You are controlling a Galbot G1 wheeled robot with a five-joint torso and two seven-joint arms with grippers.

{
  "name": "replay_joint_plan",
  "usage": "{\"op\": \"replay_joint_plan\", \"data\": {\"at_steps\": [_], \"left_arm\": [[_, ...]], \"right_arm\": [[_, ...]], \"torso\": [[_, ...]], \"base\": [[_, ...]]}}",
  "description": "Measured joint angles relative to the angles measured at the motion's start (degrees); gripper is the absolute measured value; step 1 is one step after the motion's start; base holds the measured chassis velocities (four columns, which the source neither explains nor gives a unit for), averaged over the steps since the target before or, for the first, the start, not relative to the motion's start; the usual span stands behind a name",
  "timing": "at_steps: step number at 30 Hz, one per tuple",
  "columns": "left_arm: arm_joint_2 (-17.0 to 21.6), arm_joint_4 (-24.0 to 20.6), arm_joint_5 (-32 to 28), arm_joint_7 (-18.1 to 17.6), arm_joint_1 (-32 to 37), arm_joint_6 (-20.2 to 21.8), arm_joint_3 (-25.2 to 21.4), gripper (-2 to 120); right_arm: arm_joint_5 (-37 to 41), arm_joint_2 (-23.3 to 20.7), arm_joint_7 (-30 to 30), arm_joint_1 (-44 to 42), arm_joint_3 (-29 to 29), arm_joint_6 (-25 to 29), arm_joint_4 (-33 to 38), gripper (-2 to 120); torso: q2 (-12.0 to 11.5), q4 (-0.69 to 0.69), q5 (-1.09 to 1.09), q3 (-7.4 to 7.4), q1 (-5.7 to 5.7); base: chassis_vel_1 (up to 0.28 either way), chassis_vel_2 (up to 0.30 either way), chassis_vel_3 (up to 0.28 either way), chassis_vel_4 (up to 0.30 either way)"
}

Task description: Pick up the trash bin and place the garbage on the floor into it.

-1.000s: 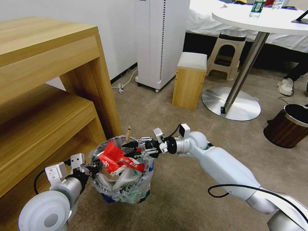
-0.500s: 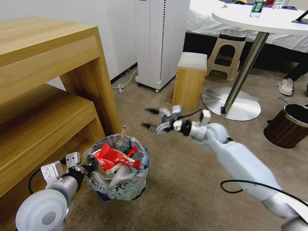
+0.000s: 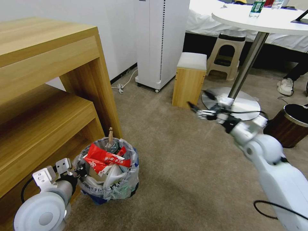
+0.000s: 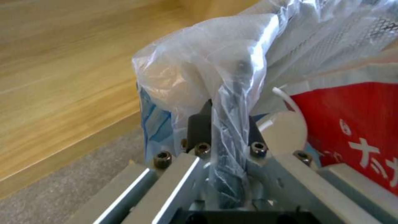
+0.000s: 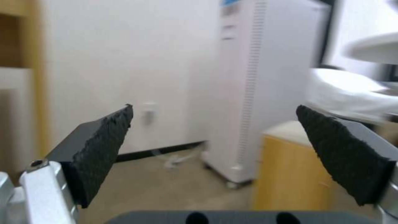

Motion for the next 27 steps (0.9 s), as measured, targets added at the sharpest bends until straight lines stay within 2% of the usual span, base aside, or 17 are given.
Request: {"op": "replay_joint_plan", "data": {"at_steps": [3, 5, 11, 19, 20, 27], "left_arm": [[-0.94, 0.73, 0.58, -0.21, -0.08, -0.2, -0.24, 1], [-2.41, 2.49, 1.7, -0.49, -0.17, -0.49, -0.82, 1], [-4.09, 5.31, 2.34, -0.65, -0.29, -0.75, -1.43, 1], [-8.14, 5.97, 2.26, -0.6, 0.24, -0.78, -1.26, 1], [-9.29, 6.98, 2.32, 0.01, 0.23, -1.0, -1.22, 1], [-11.06, 9.95, 3.91, 1.73, 0.16, -2.16, -1.26, 1]], "right_arm": [[-0.58, 1.6, 1.48, -1.65, 2.29, 0.02, 0.82, 100], [-1.15, 5.0, 3.66, -4.53, 6.03, -0.28, 2.78, 100], [-1.25, 9.69, 5.36, -7.69, 10.35, -2.07, 6.74, 100], [-1.97, 10.53, 5.17, -10.42, 11.36, -2.97, 9.79, 100], [-2.08, 10.59, 5.0, -10.43, 11.42, -3.13, 9.95, 100], [-2.61, 11.7, 4.67, -11.07, 11.48, -3.2, 10.97, 100]], "torso": [[0.0, 0.0, 0.0, 0.0, 0.0], [0.0, 0.0, -0.01, 0.0, 0.0], [0.0, 0.01, 0.0, 0.0, 0.0], [0.0, 0.0, -0.01, 0.0, 0.0], [0.0, 0.01, -0.01, 0.01, 0.0], [0.0, 0.01, 0.01, 0.0, 0.01]], "base": [[0.0, 0.0, 0.0, 0.0], [0.0, 0.0, 0.0, 0.0], [0.0, 0.0, 0.0, 0.0], [0.0, 0.0, 0.0, 0.0], [0.0, 0.0, 0.0, 0.0], [0.0, 0.0, 0.0, 0.0]]}}
